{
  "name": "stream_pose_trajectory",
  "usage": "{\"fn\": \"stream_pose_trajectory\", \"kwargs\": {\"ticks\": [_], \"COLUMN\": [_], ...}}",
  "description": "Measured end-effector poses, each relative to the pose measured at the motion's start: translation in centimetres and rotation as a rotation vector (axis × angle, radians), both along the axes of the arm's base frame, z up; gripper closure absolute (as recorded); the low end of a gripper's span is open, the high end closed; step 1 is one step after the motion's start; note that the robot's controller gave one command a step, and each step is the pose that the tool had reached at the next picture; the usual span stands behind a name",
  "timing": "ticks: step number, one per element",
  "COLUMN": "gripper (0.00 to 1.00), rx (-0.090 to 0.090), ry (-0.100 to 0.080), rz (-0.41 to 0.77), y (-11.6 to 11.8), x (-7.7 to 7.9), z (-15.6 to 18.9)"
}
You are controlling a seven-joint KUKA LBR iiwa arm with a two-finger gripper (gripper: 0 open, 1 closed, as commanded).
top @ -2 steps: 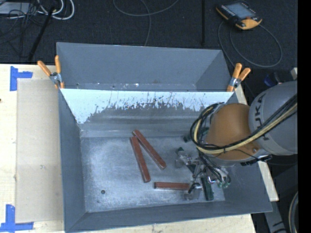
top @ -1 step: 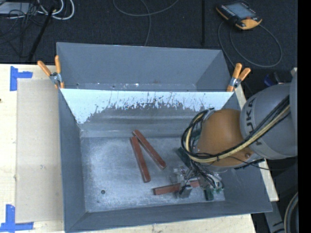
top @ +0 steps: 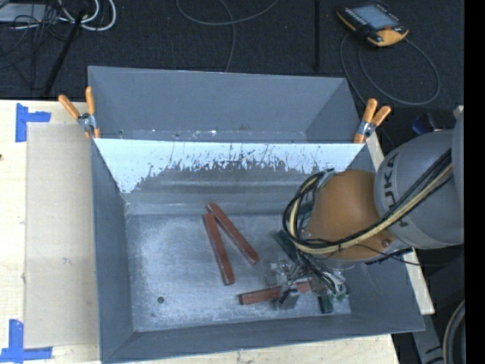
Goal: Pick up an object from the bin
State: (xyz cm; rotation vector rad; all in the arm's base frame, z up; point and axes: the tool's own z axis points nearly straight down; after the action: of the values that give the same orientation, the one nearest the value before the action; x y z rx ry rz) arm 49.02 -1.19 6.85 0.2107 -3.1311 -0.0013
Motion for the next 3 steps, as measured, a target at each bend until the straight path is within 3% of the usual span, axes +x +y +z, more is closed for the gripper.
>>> {"fn": "stream_pose_trajectory", "kwargs": {"ticks": [2, 3], "gripper": [1.0, 1.0], "rx": [0.0, 0.0], "ry": [0.007, 0.007], "rz": [0.001, 0.001], "y": [0.0, 0.0], "x": [-0.2, -0.3], "z": [1.5, 3.9]}}
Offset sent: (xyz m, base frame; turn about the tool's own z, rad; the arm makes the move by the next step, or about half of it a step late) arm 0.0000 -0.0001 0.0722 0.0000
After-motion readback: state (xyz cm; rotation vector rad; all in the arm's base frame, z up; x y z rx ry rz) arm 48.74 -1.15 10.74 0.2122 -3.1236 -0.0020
